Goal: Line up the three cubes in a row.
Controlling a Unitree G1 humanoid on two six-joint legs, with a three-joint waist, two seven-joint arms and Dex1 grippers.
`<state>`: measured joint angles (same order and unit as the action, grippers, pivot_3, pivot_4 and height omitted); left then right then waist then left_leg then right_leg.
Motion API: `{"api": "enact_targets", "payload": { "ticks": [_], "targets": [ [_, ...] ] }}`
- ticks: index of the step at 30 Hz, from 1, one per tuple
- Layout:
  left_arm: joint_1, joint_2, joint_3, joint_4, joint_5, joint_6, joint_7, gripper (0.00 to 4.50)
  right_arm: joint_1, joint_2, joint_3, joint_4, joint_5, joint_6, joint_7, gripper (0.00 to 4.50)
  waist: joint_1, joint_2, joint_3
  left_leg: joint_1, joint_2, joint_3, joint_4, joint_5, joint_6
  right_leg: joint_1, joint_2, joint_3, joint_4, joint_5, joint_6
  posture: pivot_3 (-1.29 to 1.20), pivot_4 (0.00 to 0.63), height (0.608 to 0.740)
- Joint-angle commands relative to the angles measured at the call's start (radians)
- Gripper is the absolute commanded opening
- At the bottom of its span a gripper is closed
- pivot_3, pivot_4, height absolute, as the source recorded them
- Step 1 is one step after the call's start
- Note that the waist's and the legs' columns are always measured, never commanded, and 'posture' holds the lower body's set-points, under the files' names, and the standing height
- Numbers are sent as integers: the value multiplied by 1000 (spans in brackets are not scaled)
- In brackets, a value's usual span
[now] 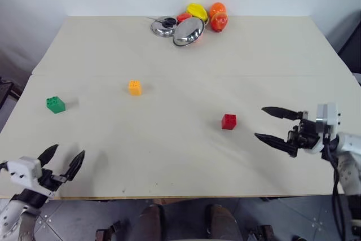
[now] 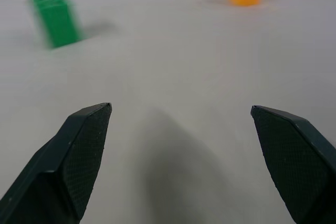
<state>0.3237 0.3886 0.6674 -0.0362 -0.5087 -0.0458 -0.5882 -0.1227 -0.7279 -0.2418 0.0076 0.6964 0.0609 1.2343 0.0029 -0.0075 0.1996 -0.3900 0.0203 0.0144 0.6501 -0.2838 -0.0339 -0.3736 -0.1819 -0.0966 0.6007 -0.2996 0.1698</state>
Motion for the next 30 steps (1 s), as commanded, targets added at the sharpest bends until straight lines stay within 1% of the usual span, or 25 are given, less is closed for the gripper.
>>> {"api": "enact_targets", "payload": {
  "ticks": [1,3,5,9,10,12,14,18,23,26,28,30],
  "targets": [
    [-13,-19,109,15,-28,-34,122,4500,-4,37,-14,-62,-11,-15,-42,4462,0,0,0,0,0,0,0,0,0,0,0,0,0,0,0,0,150,740],
    [-51,-24,140,20,-31,-24,201,4500,-26,53,-5,-54,-15,-7,-39,4462,1,-1,0,0,0,0,0,0,0,0,0,0,0,0,0,0,150,740],
    [-81,-25,142,11,-49,-4,235,4500,-45,59,-1,-49,-12,7,-28,4462,7,-1,-1,0,0,0,1,0,0,0,0,0,0,0,0,0,150,740],
    [-149,8,77,-23,-13,114,323,4500,-78,59,18,-63,-16,37,-20,4462,20,-1,-1,0,0,0,1,0,1,0,0,0,2,0,0,0,150,740],
    [-197,21,58,-19,-10,148,352,4500,-91,62,26,-75,-13,53,-25,4462,23,-2,-1,0,0,0,1,0,1,0,0,0,2,0,0,0,150,740],
    [-297,62,21,12,47,233,452,4500,-114,69,40,-97,-6,78,-36,4462,28,-2,-1,0,0,-1,1,0,0,0,0,0,3,0,-1,0,150,740],
    [-394,82,1,36,40,289,493,4500,-133,76,52,-126,12,115,-43,4462,29,-3,-1,0,0,-2,2,1,0,-1,1,0,4,1,-1,0,150,740],
    [-570,132,-85,169,96,347,510,4500,-174,103,89,-197,47,178,-65,4462,20,-4,-2,0,0,-2,1,1,0,-1,1,0,8,1,-1,0,150,740],
    [-715,172,-148,357,174,341,540,4500,-190,133,120,-225,30,194,-82,4462,11,-5,-2,0,0,1,-1,1,0,-2,2,0,5,1,-1,0,150,740],
    [-824,180,-167,492,210,290,566,4500,-196,149,124,-232,26,194,-94,4462,15,-7,-2,0,0,1,-1,1,0,-2,1,-1,5,1,-1,0,150,740],
    [-901,171,-195,597,226,271,555,4500,-175,160,117,-243,25,187,-107,4462,20,-8,-2,0,0,1,-1,1,0,-2,1,-1,5,1,-1,0,150,740],
    [-937,166,-211,658,240,255,550,4500,-153,163,110,-250,22,182,-110,4462,23,-9,-3,0,0,1,0,1,0,-2,1,-1,5,1,-1,0,150,740]
  ]
}}
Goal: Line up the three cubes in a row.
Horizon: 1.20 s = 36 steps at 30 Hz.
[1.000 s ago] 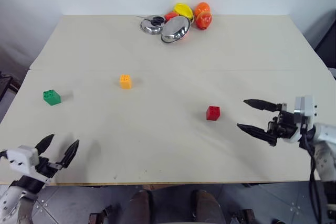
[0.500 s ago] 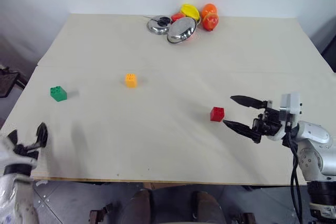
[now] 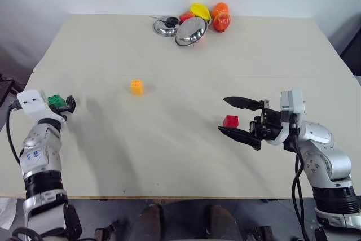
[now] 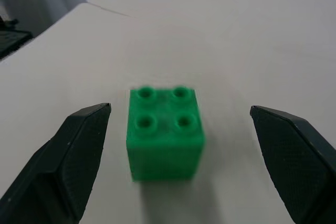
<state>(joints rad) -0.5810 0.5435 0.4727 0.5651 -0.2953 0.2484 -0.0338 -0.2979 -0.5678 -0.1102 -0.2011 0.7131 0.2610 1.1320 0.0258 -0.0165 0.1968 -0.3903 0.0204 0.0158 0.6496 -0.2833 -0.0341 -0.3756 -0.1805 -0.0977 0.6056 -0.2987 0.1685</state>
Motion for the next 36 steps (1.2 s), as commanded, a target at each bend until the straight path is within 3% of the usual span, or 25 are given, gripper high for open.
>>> {"api": "enact_targets", "payload": {
  "ticks": [1,4,12,14,17,20,22,25,27,29,36],
  "targets": [
    [-39,12,-19,74,30,-47,-8,4500,29,4,-24,-43,4,-19,-9,4462,0,0,0,0,0,0,0,0,0,0,0,0,0,0,0,0,150,740],
    [-46,19,-27,101,44,-60,-5,3864,44,5,-28,-46,-5,-32,-10,4500,-5,-1,0,0,0,0,-1,0,0,0,0,0,-1,0,0,0,150,740],
    [2,49,-19,53,25,-52,-60,1503,110,-3,-65,-30,-24,-82,0,4500,-6,-1,0,0,0,1,-1,0,0,-1,0,0,-1,0,0,0,150,740],
    [13,56,-17,29,-27,-104,-207,1541,137,-16,-84,-24,-31,-100,9,4500,-4,-1,0,0,0,1,-1,0,0,-1,0,0,-1,0,0,0,150,740],
    [71,91,-79,-93,-106,-221,-615,1541,193,-55,-142,-31,-29,-109,21,4500,0,-1,0,0,0,1,-1,0,0,-1,0,0,-1,0,0,0,150,740],
    [118,128,-156,-200,-159,-262,-909,1541,251,-102,-211,-28,-16,-106,44,4500,1,-1,0,-1,0,2,-1,0,0,-1,0,0,-2,0,0,0,150,740],
    [134,143,-195,-253,-185,-256,-1033,1541,287,-129,-252,-26,-9,-104,61,4500,1,-1,0,0,1,2,-1,-1,0,0,0,0,-2,0,0,0,150,740],
    [55,122,-433,-278,-101,-255,-1266,1541,420,-198,-385,8,-20,-116,124,4500,3,-1,0,0,1,3,-1,-1,0,0,0,0,-2,0,0,0,150,740],
    [-76,-7,-581,-181,-12,-306,-1316,1541,509,-225,-454,27,-35,-126,155,4500,30,0,0,0,0,3,0,-1,1,1,0,0,-3,0,0,0,150,740],
    [-170,-119,-641,-74,25,-341,-1332,1541,557,-229,-487,7,-27,-122,151,4500,47,-1,0,-1,0,3,3,-1,3,3,0,0,-5,2,3,0,150,740],
    [-375,-304,-727,319,198,-518,-1241,1541,643,-193,-531,-140,23,-81,88,4500,-2,-1,-1,0,1,8,-1,-2,5,1,0,2,-12,7,4,0,150,740]
  ]
}}
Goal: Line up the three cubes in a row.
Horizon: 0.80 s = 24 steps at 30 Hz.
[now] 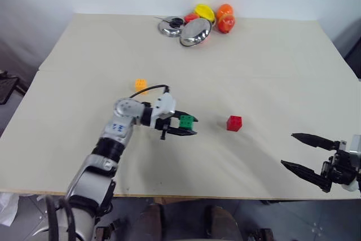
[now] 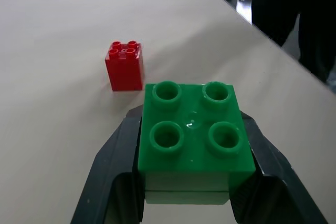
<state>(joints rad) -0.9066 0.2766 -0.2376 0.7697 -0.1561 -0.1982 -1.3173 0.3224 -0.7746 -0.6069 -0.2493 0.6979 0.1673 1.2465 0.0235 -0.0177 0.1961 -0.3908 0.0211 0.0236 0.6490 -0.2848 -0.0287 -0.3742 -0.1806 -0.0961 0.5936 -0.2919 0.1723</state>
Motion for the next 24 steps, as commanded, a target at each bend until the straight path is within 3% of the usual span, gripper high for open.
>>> {"api": "enact_targets", "payload": {
  "ticks": [1,6,21,24],
  "targets": [
    [-71,-52,-19,161,78,-92,55,1541,35,21,-38,-115,46,19,-38,4500,1,0,0,0,0,0,0,0,0,0,0,0,-1,0,0,0,150,740],
    [-134,-92,2,298,125,-154,116,1541,70,44,-50,-182,68,34,-79,4500,5,-1,0,-2,0,0,2,-1,1,0,0,0,-2,1,1,0,150,740],
    [-160,-109,57,409,143,-169,68,1541,100,56,-47,-165,70,21,-60,4500,8,-1,0,-3,0,0,3,-1,2,0,-1,0,-2,1,1,0,150,740],
    [-168,-106,59,428,158,-169,81,2505,92,58,-33,-165,65,21,-64,4500,6,-1,0,-3,0,0,2,-1,2,0,-1,0,-2,1,1,0,150,740]
  ]
}}
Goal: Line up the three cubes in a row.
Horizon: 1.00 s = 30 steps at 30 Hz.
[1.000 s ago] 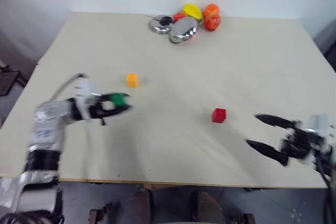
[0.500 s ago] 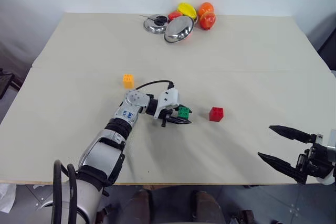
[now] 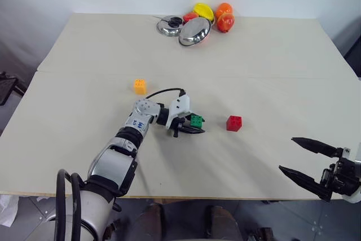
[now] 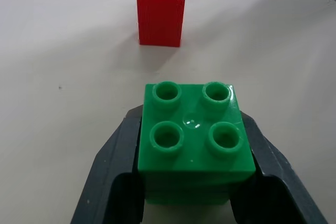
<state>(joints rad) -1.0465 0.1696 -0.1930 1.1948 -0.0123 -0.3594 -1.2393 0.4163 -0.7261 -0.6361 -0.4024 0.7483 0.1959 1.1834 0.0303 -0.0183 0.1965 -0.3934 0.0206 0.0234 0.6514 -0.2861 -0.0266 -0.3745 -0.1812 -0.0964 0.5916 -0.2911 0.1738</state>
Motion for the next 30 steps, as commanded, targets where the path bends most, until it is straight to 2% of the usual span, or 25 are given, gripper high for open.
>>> {"api": "enact_targets", "payload": {
  "ticks": [1,6,12,15,18,20,23,25,30],
  "targets": [
    [-31,2,16,9,19,-6,15,2813,-5,11,2,-13,15,-6,-2,4500,-1,0,0,0,0,0,0,0,0,0,0,0,0,0,0,0,150,740],
    [-38,18,49,8,16,-24,58,4431,-27,12,27,-18,18,1,-10,4500,-1,0,0,0,0,0,0,0,0,0,0,0,0,0,0,0,150,740],
    [-11,72,100,-37,-23,-50,-7,4478,-74,3,58,3,16,2,-4,4500,-3,0,0,0,0,0,0,0,0,0,0,0,1,0,0,0,150,740],
    [48,120,128,-117,-58,-84,-63,4478,-122,-6,93,30,9,5,6,4500,-6,0,0,0,0,0,0,0,0,0,0,0,1,0,0,0,150,740],
    [147,171,162,-304,-165,-57,-208,4478,-162,-18,122,48,8,10,21,4500,-6,1,0,1,0,0,0,0,0,0,0,0,2,0,0,0,150,740],
    [216,218,187,-441,-220,-28,-241,4478,-180,-27,137,53,11,15,33,4500,-7,1,0,1,0,0,0,0,0,0,0,0,2,0,0,0,150,740],
    [327,308,273,-673,-298,72,-155,4478,-217,-40,164,71,17,27,57,4500,-8,1,0,1,1,0,1,0,0,0,0,0,2,0,0,0,150,740],
    [417,365,354,-806,-332,167,-37,4478,-258,-44,188,101,16,34,76,4500,-9,1,0,1,1,0,2,0,0,0,0,1,3,0,0,0,150,740],
    [734,444,582,-1005,-349,283,230,4478,-382,-27,235,199,5,39,72,4500,-12,2,-1,4,1,0,1,0,0,3,0,2,3,0,0,0,150,740]
  ]
}}
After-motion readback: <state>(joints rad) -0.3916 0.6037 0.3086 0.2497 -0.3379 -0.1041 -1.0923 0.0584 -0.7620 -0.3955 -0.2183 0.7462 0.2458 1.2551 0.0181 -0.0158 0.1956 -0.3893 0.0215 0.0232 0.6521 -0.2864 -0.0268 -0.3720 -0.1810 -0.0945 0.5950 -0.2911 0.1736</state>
